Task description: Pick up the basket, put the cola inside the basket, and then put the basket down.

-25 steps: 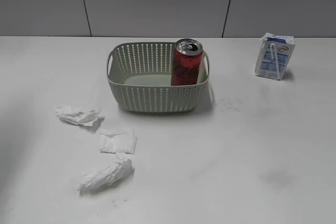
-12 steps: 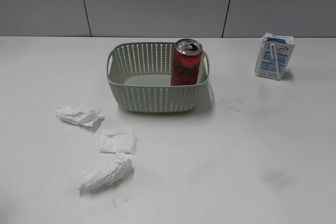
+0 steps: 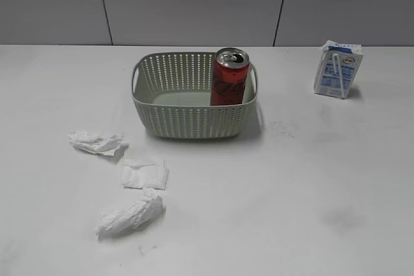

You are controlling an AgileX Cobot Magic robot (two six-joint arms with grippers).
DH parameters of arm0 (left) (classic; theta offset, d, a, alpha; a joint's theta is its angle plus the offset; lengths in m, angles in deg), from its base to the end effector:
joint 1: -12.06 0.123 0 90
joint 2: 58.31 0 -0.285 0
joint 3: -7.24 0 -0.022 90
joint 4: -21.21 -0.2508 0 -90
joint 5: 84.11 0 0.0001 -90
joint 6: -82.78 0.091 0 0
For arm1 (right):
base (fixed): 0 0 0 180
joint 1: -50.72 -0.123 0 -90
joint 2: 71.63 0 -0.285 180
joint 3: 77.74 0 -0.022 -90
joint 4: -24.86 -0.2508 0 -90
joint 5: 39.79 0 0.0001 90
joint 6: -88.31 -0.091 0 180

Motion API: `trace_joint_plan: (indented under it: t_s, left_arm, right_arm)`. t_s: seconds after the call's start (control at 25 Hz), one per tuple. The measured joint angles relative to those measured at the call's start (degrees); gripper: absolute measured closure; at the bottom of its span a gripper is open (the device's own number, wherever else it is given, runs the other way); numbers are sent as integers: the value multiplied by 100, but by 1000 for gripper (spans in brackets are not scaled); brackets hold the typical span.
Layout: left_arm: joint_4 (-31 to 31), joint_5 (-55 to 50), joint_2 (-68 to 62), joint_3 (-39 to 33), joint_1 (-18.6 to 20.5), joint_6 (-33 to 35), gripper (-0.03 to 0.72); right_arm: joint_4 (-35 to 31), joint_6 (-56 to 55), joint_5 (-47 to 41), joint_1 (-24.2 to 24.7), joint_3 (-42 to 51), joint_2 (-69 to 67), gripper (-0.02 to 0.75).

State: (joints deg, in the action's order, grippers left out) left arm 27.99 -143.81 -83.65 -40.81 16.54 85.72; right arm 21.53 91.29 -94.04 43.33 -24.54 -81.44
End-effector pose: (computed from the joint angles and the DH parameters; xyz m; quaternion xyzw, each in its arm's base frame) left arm 0.0433 -0.0059 0.2760 -0.0194 0.9156 -0.0329 0.4003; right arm 0.0128 0.0060 0.2633 -0.0749 0.8502 0.0490 0.5188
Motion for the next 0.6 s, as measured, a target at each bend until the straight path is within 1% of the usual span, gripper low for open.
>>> trace_joint_plan:
  t_s: [0.2,0.6]
  left_arm:
    - [-5,-4,716,-2,0,0,120]
    - [-24,-4,1654,-2,0,16,131]
  right_arm:
    - [-17,0,5,0,0,0,147]
    - [-47,-5,0,0,0,0,146]
